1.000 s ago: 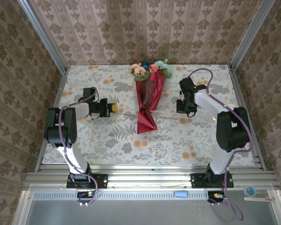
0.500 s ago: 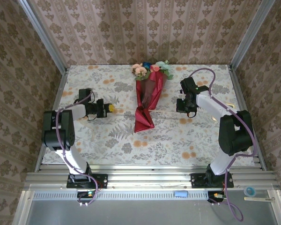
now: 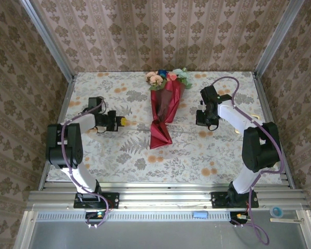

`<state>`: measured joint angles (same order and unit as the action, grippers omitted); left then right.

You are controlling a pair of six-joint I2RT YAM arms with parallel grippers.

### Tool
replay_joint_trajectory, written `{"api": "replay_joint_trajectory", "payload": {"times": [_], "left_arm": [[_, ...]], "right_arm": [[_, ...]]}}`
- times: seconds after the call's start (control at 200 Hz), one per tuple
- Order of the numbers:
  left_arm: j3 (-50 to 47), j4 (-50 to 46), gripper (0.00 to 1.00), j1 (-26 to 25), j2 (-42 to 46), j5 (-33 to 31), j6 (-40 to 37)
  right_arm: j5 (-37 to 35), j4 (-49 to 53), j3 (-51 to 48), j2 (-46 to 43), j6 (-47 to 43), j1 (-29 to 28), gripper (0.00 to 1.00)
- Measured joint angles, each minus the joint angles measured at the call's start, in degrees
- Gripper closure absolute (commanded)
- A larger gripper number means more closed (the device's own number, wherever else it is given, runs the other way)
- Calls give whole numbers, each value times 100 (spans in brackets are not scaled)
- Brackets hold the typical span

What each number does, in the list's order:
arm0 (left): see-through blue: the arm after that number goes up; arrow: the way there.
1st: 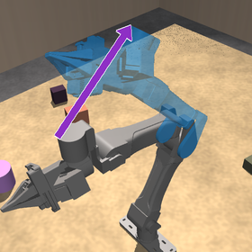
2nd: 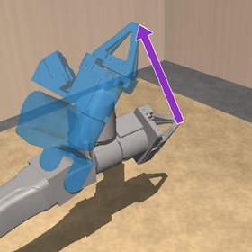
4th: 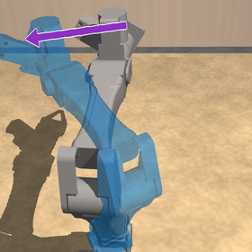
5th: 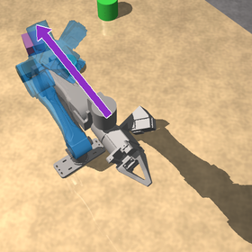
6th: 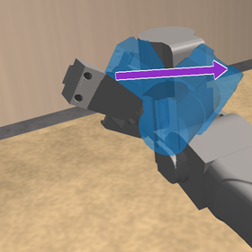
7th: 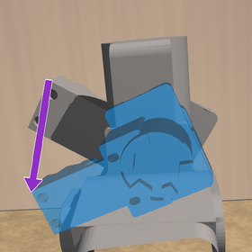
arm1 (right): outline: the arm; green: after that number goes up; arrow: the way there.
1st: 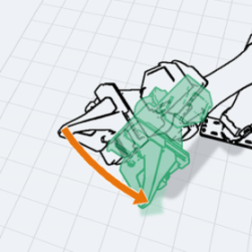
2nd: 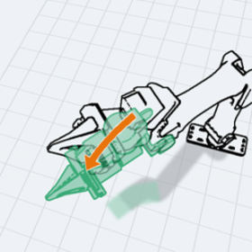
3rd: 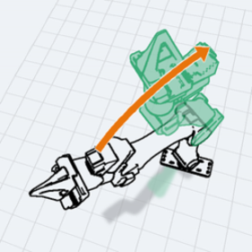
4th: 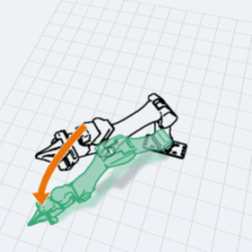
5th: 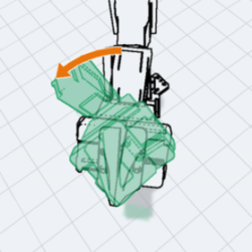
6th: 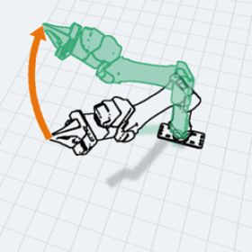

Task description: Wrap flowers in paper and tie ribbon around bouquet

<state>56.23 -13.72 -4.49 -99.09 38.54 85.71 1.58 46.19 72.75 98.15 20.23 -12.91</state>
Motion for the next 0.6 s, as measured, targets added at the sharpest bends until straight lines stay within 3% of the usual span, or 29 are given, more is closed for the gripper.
{"api": "replay_joint_trajectory", "payload": {"times": [0.17, 0.315, 0.47, 0.6], "left_arm": [[-31, -428, 69, -715, 251, -964, -192], [-111, -610, 52, -1086, 245, -1322, -155], [295, -1495, 48, -1097, 313, -1902, -435], [649, -2122, 49, -1040, 649, -2422, -584]], "right_arm": [[-647, 667, 31, 120, 184, 70, 100], [-841, 925, 35, 238, 286, 131, 99], [-855, 1021, 39, 400, 374, 129, 85], [-855, 1071, 42, 411, 407, 129, 84]]}}
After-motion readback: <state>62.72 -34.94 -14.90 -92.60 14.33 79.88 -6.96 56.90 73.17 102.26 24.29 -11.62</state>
